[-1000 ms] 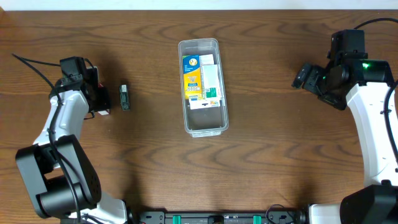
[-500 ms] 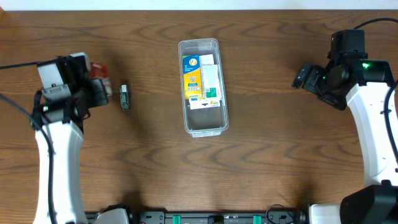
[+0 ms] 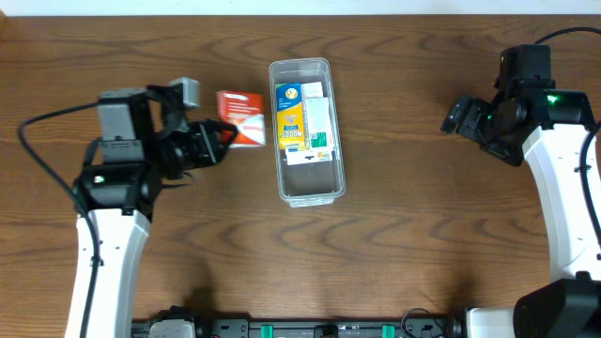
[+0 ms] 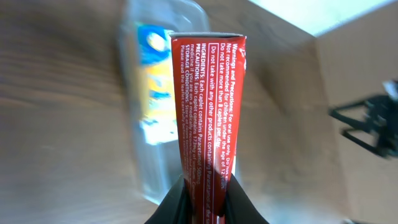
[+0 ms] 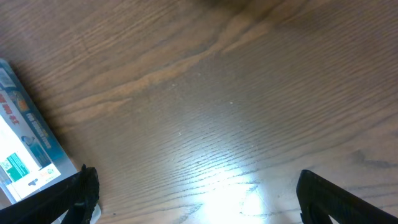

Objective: Pack container
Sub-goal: 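Carry red box with left gripper over the container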

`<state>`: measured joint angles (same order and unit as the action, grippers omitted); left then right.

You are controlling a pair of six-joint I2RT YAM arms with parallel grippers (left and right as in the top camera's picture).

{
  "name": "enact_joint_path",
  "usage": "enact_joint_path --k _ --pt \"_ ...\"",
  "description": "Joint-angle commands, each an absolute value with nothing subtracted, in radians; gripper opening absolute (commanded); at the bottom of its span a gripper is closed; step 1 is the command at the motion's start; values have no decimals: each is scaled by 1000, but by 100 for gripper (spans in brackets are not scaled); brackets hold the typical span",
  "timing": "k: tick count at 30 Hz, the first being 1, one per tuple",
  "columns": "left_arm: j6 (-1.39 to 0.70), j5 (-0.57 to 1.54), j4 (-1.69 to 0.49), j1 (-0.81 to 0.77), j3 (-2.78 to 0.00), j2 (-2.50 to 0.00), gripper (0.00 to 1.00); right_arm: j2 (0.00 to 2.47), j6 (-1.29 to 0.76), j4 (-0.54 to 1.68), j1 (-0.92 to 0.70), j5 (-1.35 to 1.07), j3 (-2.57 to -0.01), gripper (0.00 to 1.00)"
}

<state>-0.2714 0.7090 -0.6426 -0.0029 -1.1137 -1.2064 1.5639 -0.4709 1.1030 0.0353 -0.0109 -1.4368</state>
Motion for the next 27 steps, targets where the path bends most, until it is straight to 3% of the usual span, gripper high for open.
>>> enact_joint_path --k 1,12,19,27 --pt "-360 771 -643 -70 -1082 -1209 13 1556 -478 1104 42 -12 -1440 99" --pt "-513 569 -507 -332 -912 -1222 13 1556 -478 1104 42 -12 -1440 99" --pt "-656 468 -340 -390 -807 -1250 14 1556 -478 1104 42 -12 -1440 99" --pt "-669 440 -150 -427 -788 -1333 15 1556 -478 1104 42 -12 -1440 99"
